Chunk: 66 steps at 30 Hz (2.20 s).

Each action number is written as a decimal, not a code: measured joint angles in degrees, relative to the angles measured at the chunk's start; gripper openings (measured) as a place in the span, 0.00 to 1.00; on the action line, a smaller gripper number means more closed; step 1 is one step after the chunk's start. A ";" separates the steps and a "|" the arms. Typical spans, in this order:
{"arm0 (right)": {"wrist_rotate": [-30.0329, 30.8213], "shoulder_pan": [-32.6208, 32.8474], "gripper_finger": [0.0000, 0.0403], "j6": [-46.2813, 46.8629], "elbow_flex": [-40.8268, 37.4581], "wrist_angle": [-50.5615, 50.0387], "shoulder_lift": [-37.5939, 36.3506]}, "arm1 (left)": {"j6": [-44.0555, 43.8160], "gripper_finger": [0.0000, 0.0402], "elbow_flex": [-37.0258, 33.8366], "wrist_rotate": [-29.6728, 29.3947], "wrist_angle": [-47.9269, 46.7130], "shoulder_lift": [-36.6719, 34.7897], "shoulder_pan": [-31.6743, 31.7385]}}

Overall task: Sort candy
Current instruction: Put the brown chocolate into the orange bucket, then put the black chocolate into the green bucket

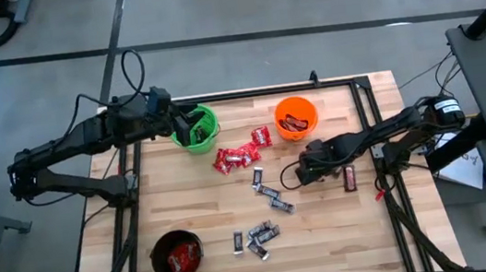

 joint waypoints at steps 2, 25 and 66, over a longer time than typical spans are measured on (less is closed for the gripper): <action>-0.35 0.00 0.17 -0.04 0.73 -0.15 -0.64 | 0.00 0.44 0.00 0.00 0.00 0.00 0.00; -1.51 -21.74 0.16 -42.36 33.08 4.13 -5.03 | 6.61 0.44 0.00 0.02 -2.18 -0.02 0.38; -0.37 -30.25 0.46 -42.87 40.37 -24.84 9.77 | 14.00 0.39 0.11 3.39 -0.96 0.13 20.83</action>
